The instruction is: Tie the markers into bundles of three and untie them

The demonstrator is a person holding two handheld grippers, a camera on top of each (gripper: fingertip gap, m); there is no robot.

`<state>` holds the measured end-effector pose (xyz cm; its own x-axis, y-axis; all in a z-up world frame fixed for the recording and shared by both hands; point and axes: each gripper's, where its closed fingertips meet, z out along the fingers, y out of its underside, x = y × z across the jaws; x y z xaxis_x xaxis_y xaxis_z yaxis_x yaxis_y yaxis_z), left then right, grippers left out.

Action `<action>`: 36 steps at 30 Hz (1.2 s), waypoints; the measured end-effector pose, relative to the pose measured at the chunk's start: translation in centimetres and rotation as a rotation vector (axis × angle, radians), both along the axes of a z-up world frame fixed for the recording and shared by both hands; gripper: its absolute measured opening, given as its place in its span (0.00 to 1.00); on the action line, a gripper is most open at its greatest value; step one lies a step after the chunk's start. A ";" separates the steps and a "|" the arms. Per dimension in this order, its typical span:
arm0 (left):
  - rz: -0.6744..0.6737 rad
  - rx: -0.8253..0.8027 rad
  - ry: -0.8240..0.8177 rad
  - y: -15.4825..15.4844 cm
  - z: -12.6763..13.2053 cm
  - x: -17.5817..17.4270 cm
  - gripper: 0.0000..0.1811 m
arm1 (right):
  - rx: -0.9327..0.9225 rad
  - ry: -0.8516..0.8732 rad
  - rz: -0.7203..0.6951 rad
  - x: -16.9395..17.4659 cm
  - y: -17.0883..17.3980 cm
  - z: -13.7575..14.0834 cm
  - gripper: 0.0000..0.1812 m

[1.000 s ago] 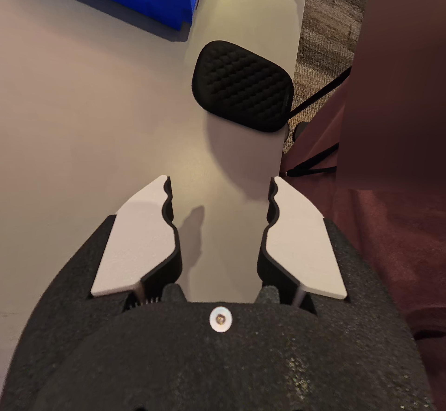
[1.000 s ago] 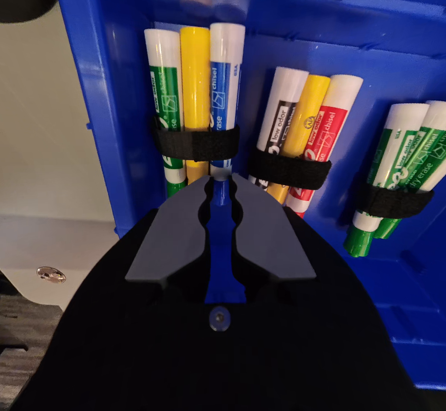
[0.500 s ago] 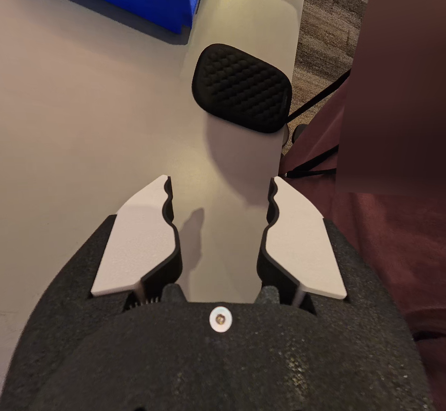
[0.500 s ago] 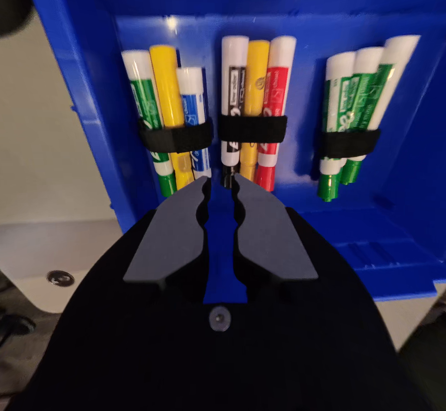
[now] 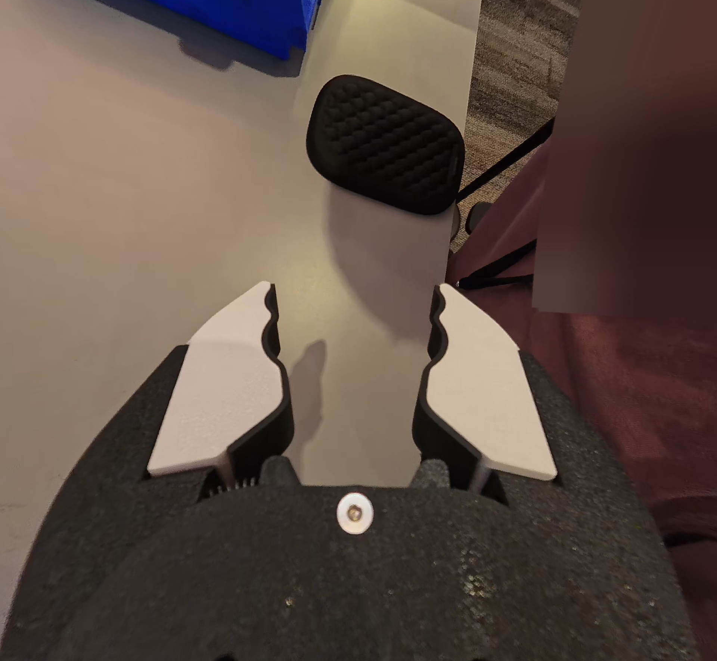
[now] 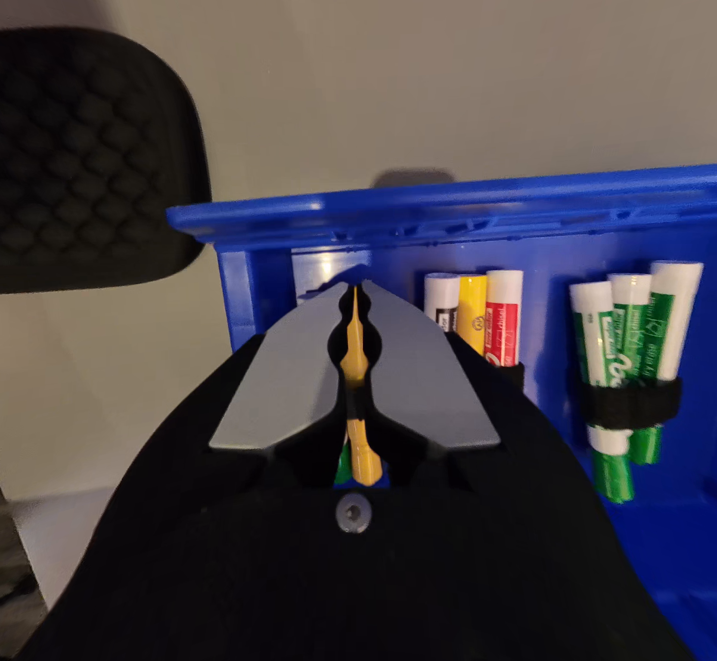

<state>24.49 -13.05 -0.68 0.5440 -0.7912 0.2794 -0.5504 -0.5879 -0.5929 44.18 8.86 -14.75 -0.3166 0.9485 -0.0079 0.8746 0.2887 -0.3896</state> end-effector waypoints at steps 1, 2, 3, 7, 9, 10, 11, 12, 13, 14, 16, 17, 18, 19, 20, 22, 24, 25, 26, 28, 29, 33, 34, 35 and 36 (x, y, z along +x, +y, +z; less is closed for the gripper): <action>0.000 0.002 0.003 0.0 0.0 -0.1 0.42 | -0.023 0.005 -0.012 -0.2 -0.2 -0.3 0.02; 0.003 0.003 0.002 -0.1 0.0 -0.1 0.42 | -0.046 0.012 -0.019 -0.4 -0.4 -0.5 0.02; 0.005 0.003 -0.002 -0.1 0.1 -0.2 0.42 | -0.057 0.012 -0.021 -0.5 -0.5 -0.8 0.02; 0.010 0.004 -0.002 -0.1 0.2 -0.4 0.42 | -0.065 -0.040 -0.011 -0.4 -0.8 -2.1 0.02; 0.008 0.004 -0.001 -0.1 0.1 -0.4 0.42 | -0.071 -0.059 -0.006 -0.4 -0.9 -2.5 0.01; 0.008 0.003 -0.001 -0.2 0.1 -0.4 0.42 | -0.060 -0.077 -0.005 -0.2 -0.8 -2.7 0.01; 0.005 0.002 -0.002 -0.2 0.1 -0.4 0.42 | -0.053 -0.092 -0.002 0.1 -0.8 -2.8 0.01; 0.005 0.002 -0.001 -0.3 0.1 -0.4 0.42 | -0.050 -0.103 -0.002 0.3 -0.7 -2.8 0.01; 0.006 0.002 0.000 -0.3 0.0 -0.4 0.42 | -0.046 -0.114 -0.003 0.5 -0.6 -2.7 0.01; 0.006 0.001 -0.002 -0.3 0.0 -0.4 0.42 | -0.044 -0.114 -0.002 0.5 -0.6 -2.6 0.01; 0.008 0.000 -0.002 -0.2 0.0 -0.5 0.42 | -0.044 -0.090 -0.008 0.2 -0.6 -2.3 0.01; 0.008 -0.001 -0.003 -0.2 -0.1 -0.5 0.42 | -0.035 -0.100 -0.015 0.3 -0.4 -2.4 0.01; 0.008 0.000 -0.008 -0.2 -0.1 -0.4 0.41 | -0.017 -0.121 -0.016 0.5 -0.2 -2.6 0.01; 0.009 0.002 -0.010 -0.1 0.0 -0.5 0.41 | -0.005 -0.125 -0.011 0.6 -0.1 -2.4 0.01; 0.011 0.006 -0.012 -0.1 0.0 -0.5 0.41 | 0.001 -0.104 -0.010 0.6 0.0 -1.9 0.01; 0.016 0.015 -0.019 -0.1 0.2 -0.7 0.42 | 0.009 0.001 -0.044 0.4 0.4 0.4 0.02; 0.026 0.027 -0.030 0.0 0.4 -1.1 0.42 | 0.033 0.160 -0.108 0.4 1.2 3.9 0.02; 0.032 0.034 -0.037 0.1 0.4 -1.3 0.42 | 0.052 0.264 -0.140 0.5 1.7 5.9 0.02; 0.039 0.039 -0.046 0.3 0.5 -1.5 0.42 | 0.067 0.371 -0.165 0.8 2.1 7.9 0.03; 0.046 0.043 -0.068 0.6 0.5 -1.8 0.41 | 0.130 0.454 -0.232 2.4 3.8 9.2 0.08; 0.048 0.044 -0.073 0.7 0.5 -1.9 0.41 | 0.178 0.388 -0.286 3.7 5.1 8.2 0.08; 0.035 0.045 -0.083 0.8 0.5 -1.8 0.41 | 0.306 0.151 -0.300 5.4 7.6 3.6 0.13; 0.033 0.043 -0.083 0.7 0.5 -1.8 0.41 | 0.328 0.140 -0.266 4.9 7.7 3.1 0.14; 0.031 0.044 -0.083 0.5 0.4 -1.8 0.41 | 0.346 0.123 -0.241 4.6 7.9 2.6 0.15; 0.029 0.044 -0.081 0.3 0.4 -1.8 0.41 | 0.339 0.097 -0.223 4.4 8.1 2.1 0.17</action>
